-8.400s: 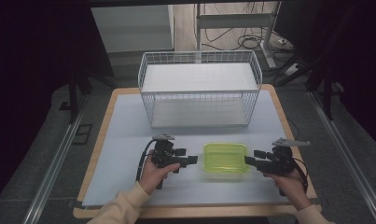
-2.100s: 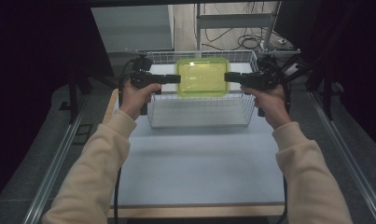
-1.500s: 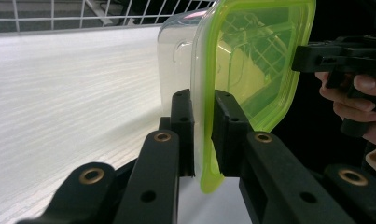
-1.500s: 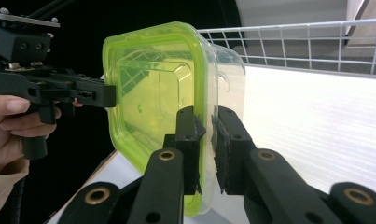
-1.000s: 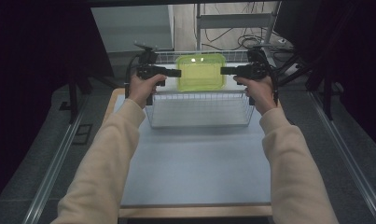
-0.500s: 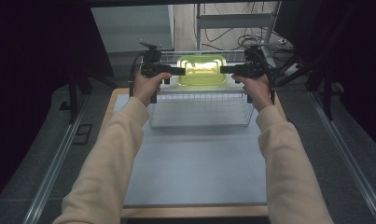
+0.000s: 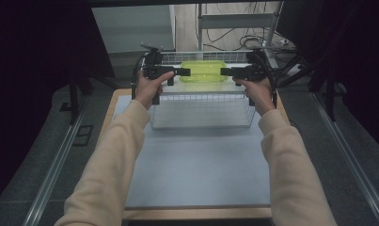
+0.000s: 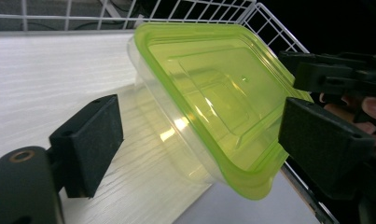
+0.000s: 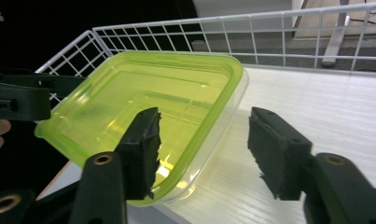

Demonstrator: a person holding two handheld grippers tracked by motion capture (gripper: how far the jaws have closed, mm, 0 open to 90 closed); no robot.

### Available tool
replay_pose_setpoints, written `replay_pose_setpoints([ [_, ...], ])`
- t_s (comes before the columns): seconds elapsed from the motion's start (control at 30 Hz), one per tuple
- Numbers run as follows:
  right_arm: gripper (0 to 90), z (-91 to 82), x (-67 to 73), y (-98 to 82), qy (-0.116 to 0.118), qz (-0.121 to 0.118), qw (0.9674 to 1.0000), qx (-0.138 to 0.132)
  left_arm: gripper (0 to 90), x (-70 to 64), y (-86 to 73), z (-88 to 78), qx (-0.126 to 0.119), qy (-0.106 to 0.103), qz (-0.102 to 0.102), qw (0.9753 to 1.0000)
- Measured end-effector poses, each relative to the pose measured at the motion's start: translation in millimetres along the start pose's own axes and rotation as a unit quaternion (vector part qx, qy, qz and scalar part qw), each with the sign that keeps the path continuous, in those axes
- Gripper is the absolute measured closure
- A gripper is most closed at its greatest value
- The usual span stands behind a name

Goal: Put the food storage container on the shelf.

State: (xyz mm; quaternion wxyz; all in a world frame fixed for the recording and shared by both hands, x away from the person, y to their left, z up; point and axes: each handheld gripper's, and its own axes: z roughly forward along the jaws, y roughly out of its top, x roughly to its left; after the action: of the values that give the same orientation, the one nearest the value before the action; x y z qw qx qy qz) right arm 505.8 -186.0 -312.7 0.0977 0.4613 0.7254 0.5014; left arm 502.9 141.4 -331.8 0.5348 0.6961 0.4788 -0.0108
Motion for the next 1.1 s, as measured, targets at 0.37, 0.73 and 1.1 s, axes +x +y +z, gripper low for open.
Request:
replay_pose_setpoints([
  [0.37, 35.8, -15.8, 7.9, -0.1, 0.031, -0.013, 0.9993, -0.016, 11.1, -5.0, -1.2, -22.5, -0.017, 0.009, 0.015, 0.9997],
  [0.73, 32.7, -36.9, 19.2, -12.4, 0.061, -0.05, 0.9966, -0.022, 13.8, -22.4, -19.2, -40.1, -0.027, 0.022, 0.05, 0.9981],
  [1.1, 31.7, -59.8, 30.9, -53.0, 0.084, -0.086, 0.9924, -0.028, 15.0, -42.0, -70.5, -71.4, -0.04, 0.016, 0.096, 0.9945],
])
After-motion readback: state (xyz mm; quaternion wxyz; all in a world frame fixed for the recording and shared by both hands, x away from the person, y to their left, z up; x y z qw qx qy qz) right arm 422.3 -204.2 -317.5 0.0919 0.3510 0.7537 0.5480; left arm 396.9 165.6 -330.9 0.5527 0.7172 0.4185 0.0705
